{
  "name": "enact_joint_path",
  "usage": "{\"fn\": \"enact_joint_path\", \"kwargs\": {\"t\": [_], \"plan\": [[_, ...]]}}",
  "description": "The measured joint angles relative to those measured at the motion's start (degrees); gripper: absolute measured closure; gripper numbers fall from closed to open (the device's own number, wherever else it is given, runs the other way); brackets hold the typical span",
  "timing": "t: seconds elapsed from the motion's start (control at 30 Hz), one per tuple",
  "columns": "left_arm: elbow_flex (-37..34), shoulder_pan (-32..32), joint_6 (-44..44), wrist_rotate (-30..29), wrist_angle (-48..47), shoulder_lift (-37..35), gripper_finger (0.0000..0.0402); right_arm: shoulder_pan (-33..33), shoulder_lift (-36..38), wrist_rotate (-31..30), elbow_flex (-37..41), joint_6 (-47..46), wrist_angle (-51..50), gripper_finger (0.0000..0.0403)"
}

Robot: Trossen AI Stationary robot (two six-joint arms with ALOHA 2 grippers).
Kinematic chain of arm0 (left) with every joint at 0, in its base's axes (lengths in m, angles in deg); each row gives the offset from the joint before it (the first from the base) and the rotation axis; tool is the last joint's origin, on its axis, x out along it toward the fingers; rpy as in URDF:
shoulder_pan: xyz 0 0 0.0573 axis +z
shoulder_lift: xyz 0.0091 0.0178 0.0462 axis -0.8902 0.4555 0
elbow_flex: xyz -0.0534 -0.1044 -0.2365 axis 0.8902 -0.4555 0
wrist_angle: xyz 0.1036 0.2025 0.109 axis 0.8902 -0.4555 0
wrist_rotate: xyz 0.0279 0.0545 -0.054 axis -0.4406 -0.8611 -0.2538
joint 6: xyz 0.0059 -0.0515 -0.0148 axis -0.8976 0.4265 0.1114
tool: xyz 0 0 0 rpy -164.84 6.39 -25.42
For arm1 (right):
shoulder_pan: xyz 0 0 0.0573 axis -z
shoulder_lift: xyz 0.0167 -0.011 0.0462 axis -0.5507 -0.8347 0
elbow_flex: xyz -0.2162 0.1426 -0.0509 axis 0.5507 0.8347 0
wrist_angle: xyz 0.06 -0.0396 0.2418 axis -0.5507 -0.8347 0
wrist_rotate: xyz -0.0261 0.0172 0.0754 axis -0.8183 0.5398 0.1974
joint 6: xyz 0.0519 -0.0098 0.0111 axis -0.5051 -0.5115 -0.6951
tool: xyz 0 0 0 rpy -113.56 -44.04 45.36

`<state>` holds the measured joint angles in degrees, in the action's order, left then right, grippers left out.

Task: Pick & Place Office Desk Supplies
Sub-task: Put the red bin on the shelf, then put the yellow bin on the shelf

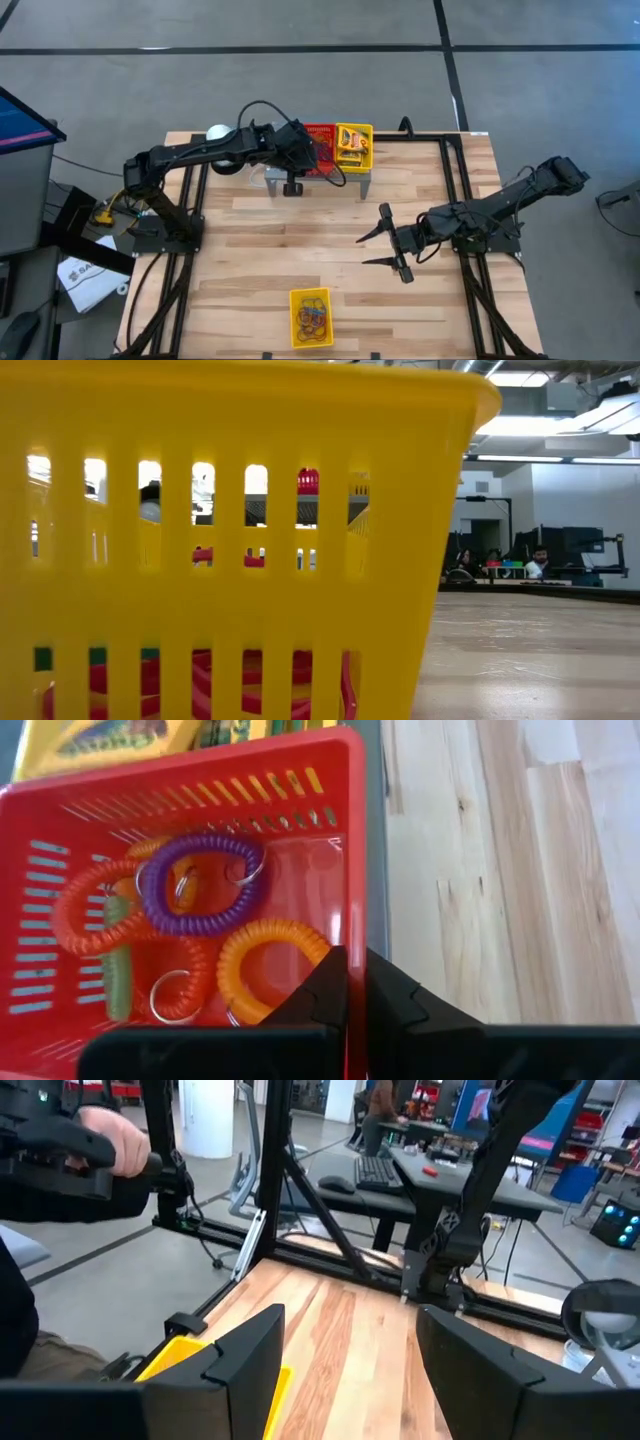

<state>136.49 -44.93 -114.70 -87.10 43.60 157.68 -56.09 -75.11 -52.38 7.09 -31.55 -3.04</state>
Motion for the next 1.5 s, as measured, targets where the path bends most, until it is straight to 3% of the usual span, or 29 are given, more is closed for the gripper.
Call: {"fn": "enact_joint_path", "kwargs": {"t": [0.4,1.1,1.5], "plan": [[0.00,0.12,0.09,-0.15,1.16,0.44,0.0379,0.00,0.00,0.01,0.00,-0.46,-1.14,0.0179],[1.48,0.12,1.56,0.05,3.66,-1.37,0.0222,0.00,0.00,0.01,0.17,-0.46,-2.05,0.0179],[2.40,-0.46,3.01,-0.90,0.62,-6.73,0.0198,0.73,-0.02,0.01,1.84,-0.39,0.90,0.0179]]}}
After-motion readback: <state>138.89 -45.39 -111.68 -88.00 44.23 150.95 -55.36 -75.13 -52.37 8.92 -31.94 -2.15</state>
